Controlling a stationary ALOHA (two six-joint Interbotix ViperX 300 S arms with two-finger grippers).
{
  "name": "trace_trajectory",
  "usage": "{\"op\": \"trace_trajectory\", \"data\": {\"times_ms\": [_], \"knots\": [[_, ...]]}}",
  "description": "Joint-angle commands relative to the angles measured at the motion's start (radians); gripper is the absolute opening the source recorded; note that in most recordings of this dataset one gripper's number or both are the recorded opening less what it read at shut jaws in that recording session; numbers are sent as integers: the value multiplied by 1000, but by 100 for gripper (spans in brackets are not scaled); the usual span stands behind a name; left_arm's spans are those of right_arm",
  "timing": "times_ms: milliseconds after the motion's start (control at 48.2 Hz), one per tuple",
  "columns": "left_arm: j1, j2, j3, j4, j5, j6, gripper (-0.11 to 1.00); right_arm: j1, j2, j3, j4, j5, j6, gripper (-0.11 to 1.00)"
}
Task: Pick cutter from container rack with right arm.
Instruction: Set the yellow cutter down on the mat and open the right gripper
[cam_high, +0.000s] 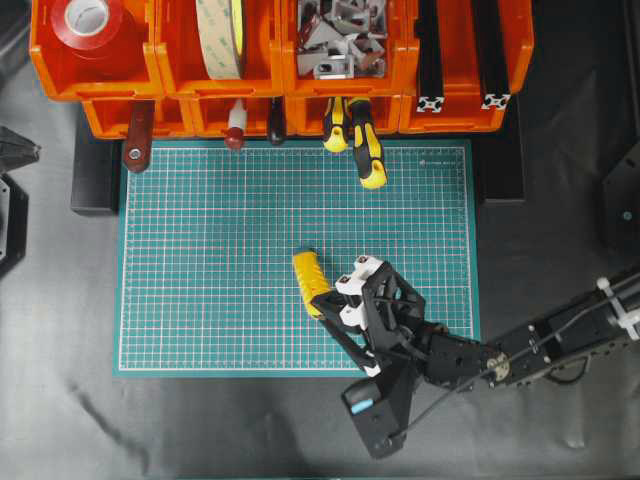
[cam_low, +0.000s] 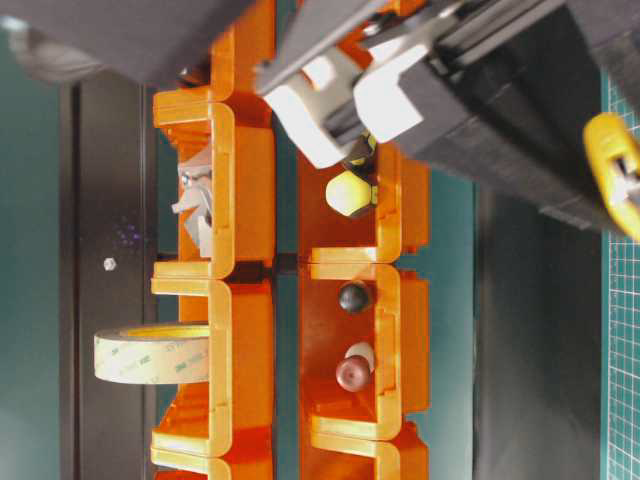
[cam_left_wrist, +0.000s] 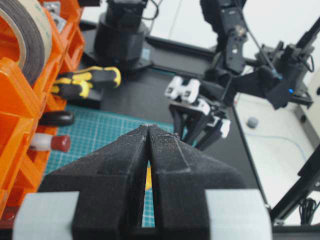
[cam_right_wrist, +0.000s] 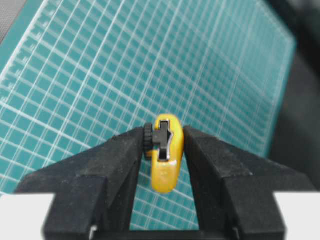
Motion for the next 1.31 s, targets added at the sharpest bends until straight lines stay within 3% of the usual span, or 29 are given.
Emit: {"op": "trace_trajectory", "data": {"times_ms": [0, 623, 685, 810, 893, 1059, 1183, 1287], "knots": [[-2, 11, -29, 2, -11, -2, 0, -12, -20, 5, 3, -32, 26, 28], [3, 8, -14, 2, 26, -3, 0, -28, -9, 57, 11, -78, 130, 28], [3, 9, -14, 2, 26, -3, 0, -28, -11, 66, 15, -80, 158, 35], [5, 8, -12, 2, 43, -3, 0, -28, -11, 87, 21, -80, 213, 67], [5, 8, -14, 2, 57, -11, 0, -28, -15, 100, 21, -80, 235, 80], [5, 8, -14, 2, 67, -61, 0, -23, -17, 106, 34, -104, 253, 80], [5, 3, -15, 2, 91, -97, 0, -23, -20, 106, 121, -160, 311, 80], [3, -2, -17, 2, 94, -114, 0, -18, -28, 115, 161, -190, 360, 80]]}}
